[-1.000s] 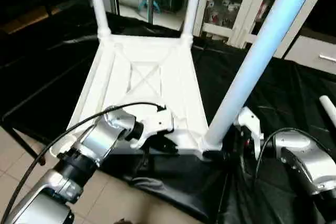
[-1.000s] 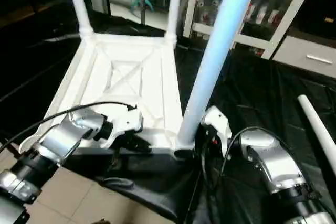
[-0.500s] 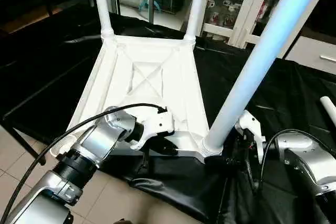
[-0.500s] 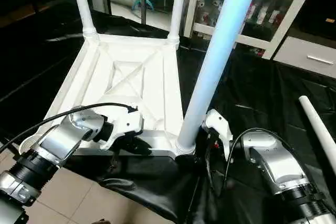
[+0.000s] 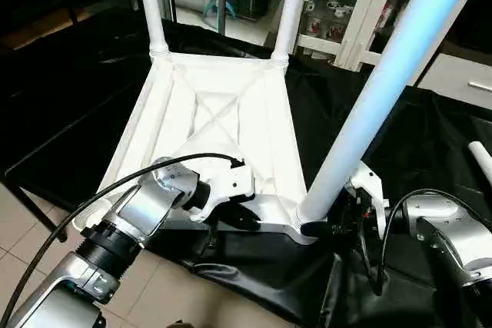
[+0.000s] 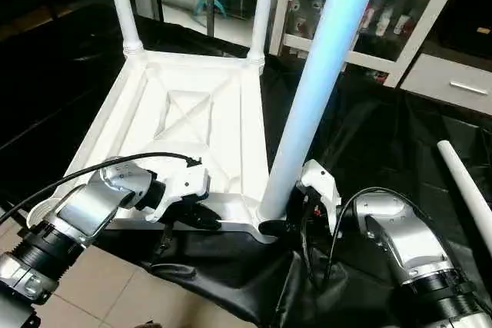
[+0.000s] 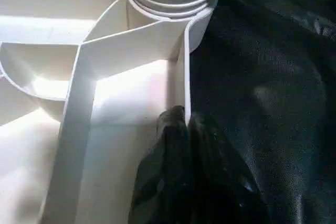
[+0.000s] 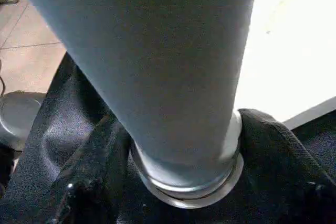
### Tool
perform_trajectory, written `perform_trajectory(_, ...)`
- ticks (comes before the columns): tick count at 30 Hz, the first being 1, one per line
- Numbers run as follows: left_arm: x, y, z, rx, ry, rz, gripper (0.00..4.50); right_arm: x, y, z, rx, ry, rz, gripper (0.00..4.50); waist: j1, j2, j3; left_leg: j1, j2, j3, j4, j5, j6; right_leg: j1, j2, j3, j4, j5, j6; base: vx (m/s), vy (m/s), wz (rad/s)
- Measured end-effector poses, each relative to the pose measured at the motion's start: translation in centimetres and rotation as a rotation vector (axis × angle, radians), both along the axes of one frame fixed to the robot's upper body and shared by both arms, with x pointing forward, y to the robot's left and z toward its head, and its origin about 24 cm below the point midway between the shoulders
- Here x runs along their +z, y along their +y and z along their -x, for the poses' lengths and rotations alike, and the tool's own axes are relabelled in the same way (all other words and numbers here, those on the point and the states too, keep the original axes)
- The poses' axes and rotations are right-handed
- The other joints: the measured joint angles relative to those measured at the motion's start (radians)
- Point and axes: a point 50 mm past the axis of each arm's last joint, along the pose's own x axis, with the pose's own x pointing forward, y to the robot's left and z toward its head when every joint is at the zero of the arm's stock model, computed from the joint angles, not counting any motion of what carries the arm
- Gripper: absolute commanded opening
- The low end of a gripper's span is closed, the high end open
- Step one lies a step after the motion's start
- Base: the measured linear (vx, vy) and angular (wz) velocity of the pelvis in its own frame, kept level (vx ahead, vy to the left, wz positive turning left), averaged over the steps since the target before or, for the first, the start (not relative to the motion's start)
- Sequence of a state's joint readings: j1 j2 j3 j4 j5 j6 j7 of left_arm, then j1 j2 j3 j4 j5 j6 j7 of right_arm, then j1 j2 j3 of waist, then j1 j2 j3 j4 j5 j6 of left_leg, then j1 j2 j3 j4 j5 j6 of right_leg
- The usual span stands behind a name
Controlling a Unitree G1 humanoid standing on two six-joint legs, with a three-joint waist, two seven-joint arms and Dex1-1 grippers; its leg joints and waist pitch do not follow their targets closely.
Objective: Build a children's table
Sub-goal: Rotate leg to tighten
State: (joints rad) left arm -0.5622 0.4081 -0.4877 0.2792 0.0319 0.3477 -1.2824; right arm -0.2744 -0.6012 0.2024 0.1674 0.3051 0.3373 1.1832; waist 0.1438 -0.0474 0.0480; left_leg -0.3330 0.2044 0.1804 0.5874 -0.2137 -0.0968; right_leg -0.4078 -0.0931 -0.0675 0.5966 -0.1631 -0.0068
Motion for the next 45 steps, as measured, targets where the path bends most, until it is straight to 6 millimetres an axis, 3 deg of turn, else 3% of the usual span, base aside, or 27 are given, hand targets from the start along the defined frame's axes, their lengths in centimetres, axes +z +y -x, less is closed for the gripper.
perform_trajectory(10,0.0,0.0,0.0,0.001,-0.001,0.000,0.00,-0.1,0.1,-0.1,-0.009,-0.003,-0.005,2.66,-0.001,-0.002,-0.001,0.000,0.000,0.000,0.000,0.000,0.000,0.000,0.000,0.000,0.000,0.000,0.000,0.000,0.000,0.00)
perform_trajectory(15,-0.3,0.2,-0.5,0.071,-0.016,0.008,0.00,-1.1,0.6,-0.7,-0.119,-0.006,-0.044,2.66,-0.009,-0.007,-0.005,0.003,0.000,-0.001,0.004,0.000,-0.001,0.002,0.000,0.000,0.004,-0.001,0.001,0.000,0.000,0.00)
perform_trajectory(18,-0.7,-0.2,-1.3,0.163,-0.044,0.025,0.00,-1.5,0.8,-1.9,-0.245,-0.026,-0.043,2.66,-0.031,-0.009,-0.006,0.005,-0.001,-0.003,0.005,0.001,-0.001,0.004,0.000,0.000,0.003,-0.001,0.002,-0.036,-0.003,0.00)
perform_trajectory(25,-1.1,-1.7,-2.7,0.363,-0.076,0.063,0.00,-2.3,2.0,-3.9,-0.534,-0.059,-0.062,2.65,-0.059,-0.009,-0.005,0.001,-0.001,-0.008,0.005,0.001,-0.001,0.004,0.001,-0.005,-0.006,-0.001,0.002,-0.015,-0.001,0.00)
perform_trajectory(34,-1.3,-4.4,-4.4,0.543,-0.142,0.074,0.00,-2.7,4.2,-6.2,-0.897,-0.148,-0.035,2.65,-0.062,-0.008,-0.006,0.000,-0.002,-0.009,0.003,0.001,-0.001,0.003,0.001,-0.006,-0.013,0.000,0.002,0.000,0.000,0.00)
perform_trajectory(45,-0.9,-6.2,-5.0,0.563,-0.208,0.094,0.00,-2.6,7.0,-7.6,-1.232,-0.221,-0.002,2.65,-0.057,-0.007,-0.006,-0.001,-0.003,-0.005,-0.007,0.001,-0.002,-0.004,0.001,-0.001,-0.011,0.009,0.002,0.014,-0.002,0.00)
